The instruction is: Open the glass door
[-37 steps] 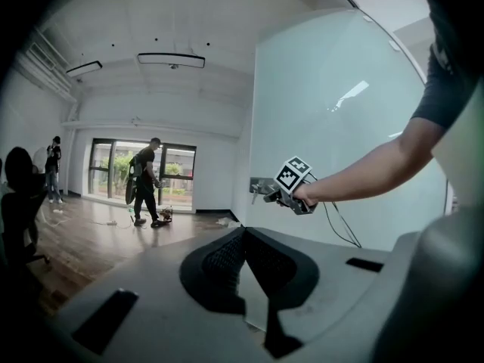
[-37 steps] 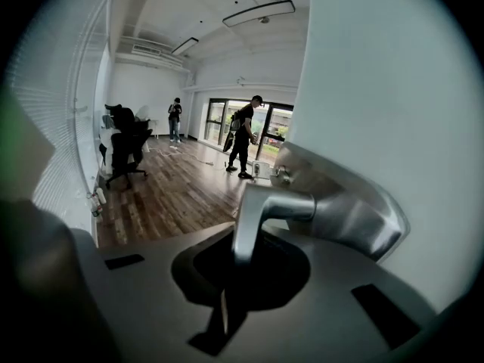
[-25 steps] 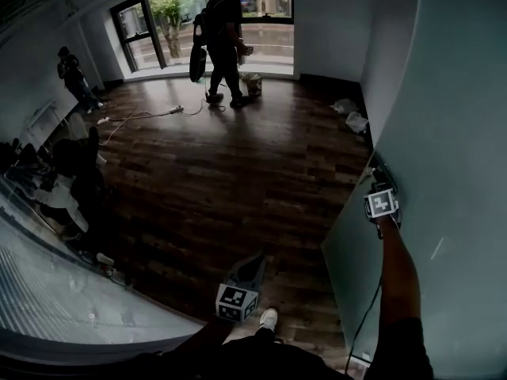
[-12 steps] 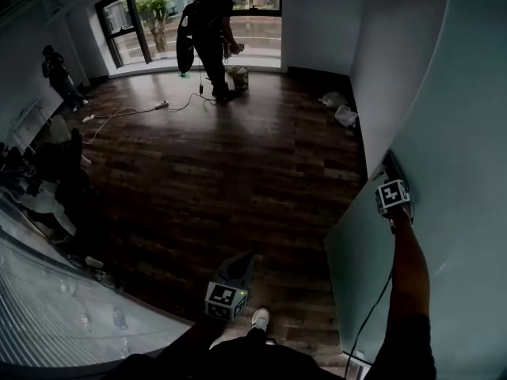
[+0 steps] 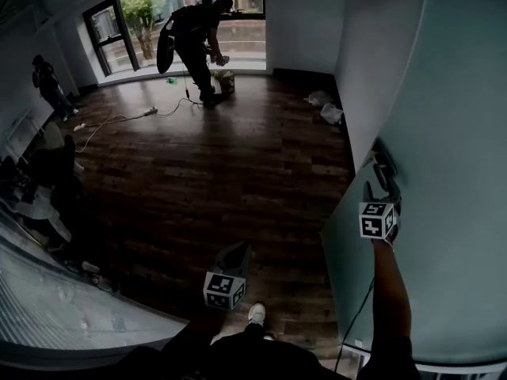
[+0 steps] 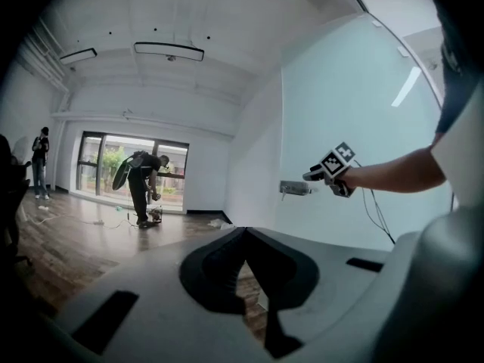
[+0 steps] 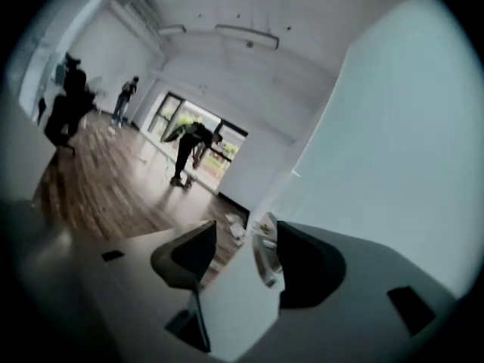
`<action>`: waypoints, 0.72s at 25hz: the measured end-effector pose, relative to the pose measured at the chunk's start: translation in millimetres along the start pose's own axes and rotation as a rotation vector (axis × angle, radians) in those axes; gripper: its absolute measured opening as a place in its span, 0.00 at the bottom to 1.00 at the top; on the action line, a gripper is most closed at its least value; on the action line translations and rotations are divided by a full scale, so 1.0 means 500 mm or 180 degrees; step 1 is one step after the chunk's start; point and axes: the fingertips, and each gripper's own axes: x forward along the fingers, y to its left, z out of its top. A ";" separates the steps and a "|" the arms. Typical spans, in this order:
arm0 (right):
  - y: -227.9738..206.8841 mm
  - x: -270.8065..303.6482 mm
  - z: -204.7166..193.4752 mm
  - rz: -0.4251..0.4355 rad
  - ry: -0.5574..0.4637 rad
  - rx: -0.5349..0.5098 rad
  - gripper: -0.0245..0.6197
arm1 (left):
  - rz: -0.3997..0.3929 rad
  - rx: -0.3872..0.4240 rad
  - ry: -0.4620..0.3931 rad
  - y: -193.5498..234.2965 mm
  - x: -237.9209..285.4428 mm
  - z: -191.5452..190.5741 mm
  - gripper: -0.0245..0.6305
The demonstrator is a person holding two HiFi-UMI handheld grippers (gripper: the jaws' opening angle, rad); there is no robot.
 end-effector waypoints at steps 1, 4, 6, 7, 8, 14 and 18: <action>0.026 -0.056 0.012 0.0095 -0.0187 0.0191 0.40 | -0.0001 0.0005 -0.0034 -0.012 -0.016 0.003 0.05; 0.114 -0.212 0.024 0.0473 -0.0541 0.0636 0.40 | 0.0018 0.0002 -0.0141 -0.053 -0.075 0.009 0.05; 0.172 -0.318 0.018 0.0689 -0.0703 0.0834 0.40 | 0.0042 -0.0002 -0.0143 -0.083 -0.123 -0.004 0.05; 0.197 -0.372 0.011 0.0764 -0.0773 0.0923 0.33 | 0.0049 -0.0009 -0.0127 -0.099 -0.149 -0.015 0.05; 0.218 -0.423 0.003 0.0819 -0.0828 0.0992 0.25 | 0.0052 -0.0012 -0.0112 -0.116 -0.174 -0.025 0.05; 0.251 -0.619 -0.078 0.0886 -0.0853 0.1246 0.07 | 0.0077 0.0031 -0.0148 -0.202 -0.282 -0.035 0.05; 0.285 -0.723 -0.140 0.0951 -0.0845 0.1351 0.06 | 0.0071 0.0022 -0.0142 -0.227 -0.340 -0.056 0.05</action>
